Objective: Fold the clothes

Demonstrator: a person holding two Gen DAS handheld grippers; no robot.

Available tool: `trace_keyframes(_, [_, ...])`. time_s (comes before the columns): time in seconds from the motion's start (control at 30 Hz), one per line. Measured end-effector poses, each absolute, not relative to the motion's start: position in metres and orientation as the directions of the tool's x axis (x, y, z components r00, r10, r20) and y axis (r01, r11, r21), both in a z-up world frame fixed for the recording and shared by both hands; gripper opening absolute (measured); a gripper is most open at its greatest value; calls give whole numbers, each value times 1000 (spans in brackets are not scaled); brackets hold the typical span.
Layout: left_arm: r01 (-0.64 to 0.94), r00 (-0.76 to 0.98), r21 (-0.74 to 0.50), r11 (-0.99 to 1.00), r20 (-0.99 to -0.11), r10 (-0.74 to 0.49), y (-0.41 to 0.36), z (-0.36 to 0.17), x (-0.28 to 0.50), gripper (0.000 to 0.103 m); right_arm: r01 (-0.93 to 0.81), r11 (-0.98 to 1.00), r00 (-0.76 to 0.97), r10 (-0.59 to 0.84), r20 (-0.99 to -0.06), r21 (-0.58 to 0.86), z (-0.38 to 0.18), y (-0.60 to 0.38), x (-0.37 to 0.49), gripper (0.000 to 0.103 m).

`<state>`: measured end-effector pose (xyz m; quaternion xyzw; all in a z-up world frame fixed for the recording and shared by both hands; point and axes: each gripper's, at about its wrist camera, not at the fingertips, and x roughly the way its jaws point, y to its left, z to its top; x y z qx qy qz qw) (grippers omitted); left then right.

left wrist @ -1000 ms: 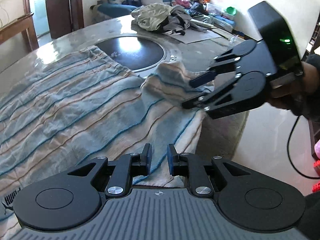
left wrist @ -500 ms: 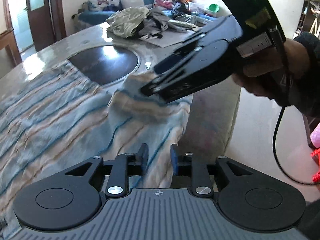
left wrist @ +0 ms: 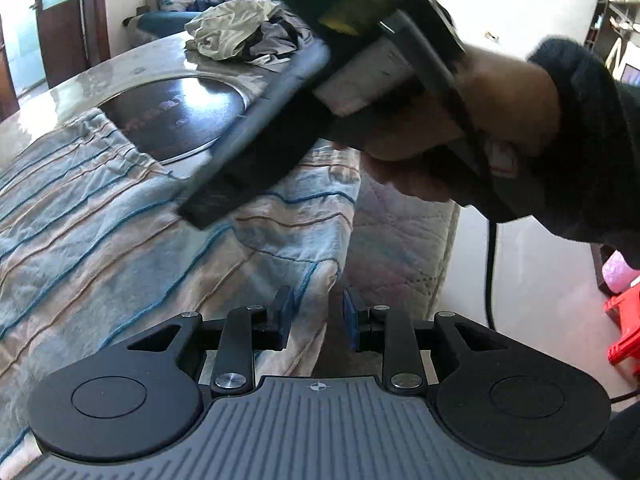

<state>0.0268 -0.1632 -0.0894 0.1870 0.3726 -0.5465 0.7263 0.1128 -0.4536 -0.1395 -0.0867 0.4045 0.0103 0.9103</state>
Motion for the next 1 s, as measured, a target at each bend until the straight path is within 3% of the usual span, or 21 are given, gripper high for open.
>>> trace_keyframes(0.37, [906,189,-140,398,-710,-678,-134,-59,52,29,-65,989,686,-53,-726,-134,-134,-456,92,53])
trace_keyframes(0.5, [882,238,-118,456,-724,-647,-133,-51,71,29,-58,990,678,-56,-733,-129,-141,-459,91,54])
trace_keyframes(0.6, [856,225,-176,485,-719,-658,-128,-39,89,30,-53,991,676,-55,-735,-122,-139,-461,92,54])
trace_keyframes(1.0, [780,338,-129,613,-737,-586,-149,-31,144,33,-120,987,691,7,-723,-105,-137,-446,64,55])
